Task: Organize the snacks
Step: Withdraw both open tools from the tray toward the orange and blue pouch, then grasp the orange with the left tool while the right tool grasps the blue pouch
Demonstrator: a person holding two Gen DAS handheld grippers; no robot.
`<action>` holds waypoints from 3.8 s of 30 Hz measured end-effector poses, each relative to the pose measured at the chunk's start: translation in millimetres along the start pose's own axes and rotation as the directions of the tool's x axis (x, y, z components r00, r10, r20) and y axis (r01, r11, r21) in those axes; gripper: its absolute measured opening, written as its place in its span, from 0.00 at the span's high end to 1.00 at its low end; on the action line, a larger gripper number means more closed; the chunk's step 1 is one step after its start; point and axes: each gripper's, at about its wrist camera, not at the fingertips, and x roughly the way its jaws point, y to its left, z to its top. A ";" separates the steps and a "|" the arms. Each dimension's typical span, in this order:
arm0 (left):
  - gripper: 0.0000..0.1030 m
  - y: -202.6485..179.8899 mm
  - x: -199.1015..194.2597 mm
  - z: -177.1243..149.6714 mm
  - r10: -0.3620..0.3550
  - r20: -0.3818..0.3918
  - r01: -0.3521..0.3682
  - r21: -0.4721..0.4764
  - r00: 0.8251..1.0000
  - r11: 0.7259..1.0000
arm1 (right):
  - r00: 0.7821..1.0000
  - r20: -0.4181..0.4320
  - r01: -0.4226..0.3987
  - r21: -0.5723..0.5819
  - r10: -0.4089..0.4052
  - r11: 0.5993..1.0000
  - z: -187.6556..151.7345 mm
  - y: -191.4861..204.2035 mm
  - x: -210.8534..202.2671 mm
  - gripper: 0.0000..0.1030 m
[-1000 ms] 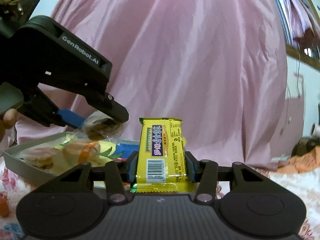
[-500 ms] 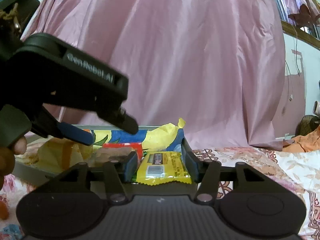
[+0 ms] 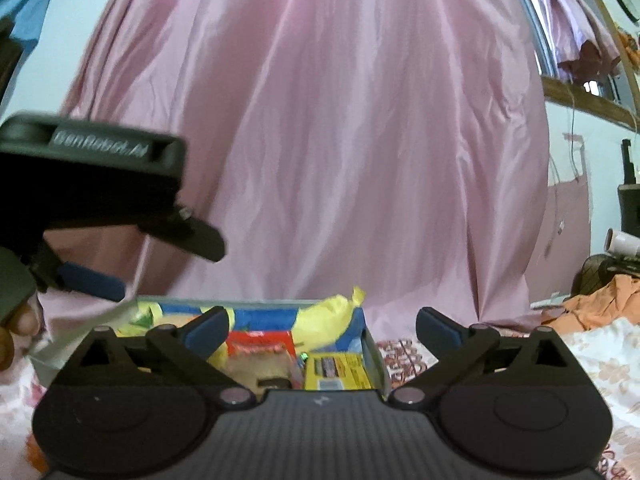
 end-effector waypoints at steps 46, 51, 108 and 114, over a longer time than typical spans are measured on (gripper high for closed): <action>0.01 118.6 -195.9 -150.1 0.280 -0.040 -0.280 0.005 0.959 0.960 | 0.975 -0.155 -0.176 -0.095 0.160 0.980 -29.9 104.9 -161.1 0.00; 0.01 128.8 -185.9 -160.1 0.283 -0.106 -0.285 -0.004 0.953 0.958 | 0.951 -0.268 -0.199 -0.157 0.152 0.967 -47.4 119.5 -150.4 0.00; 0.01 165.2 -51.9 -151.5 0.296 -0.106 -0.285 0.112 0.949 0.952 | 0.773 -0.586 -0.365 -0.095 0.245 0.926 -125.1 126.7 -72.4 0.00; 0.01 167.3 -45.2 -145.1 0.295 -0.091 -0.283 0.125 0.951 0.951 | 0.766 -0.575 -0.416 -0.099 0.289 0.904 -124.3 129.5 -45.1 0.00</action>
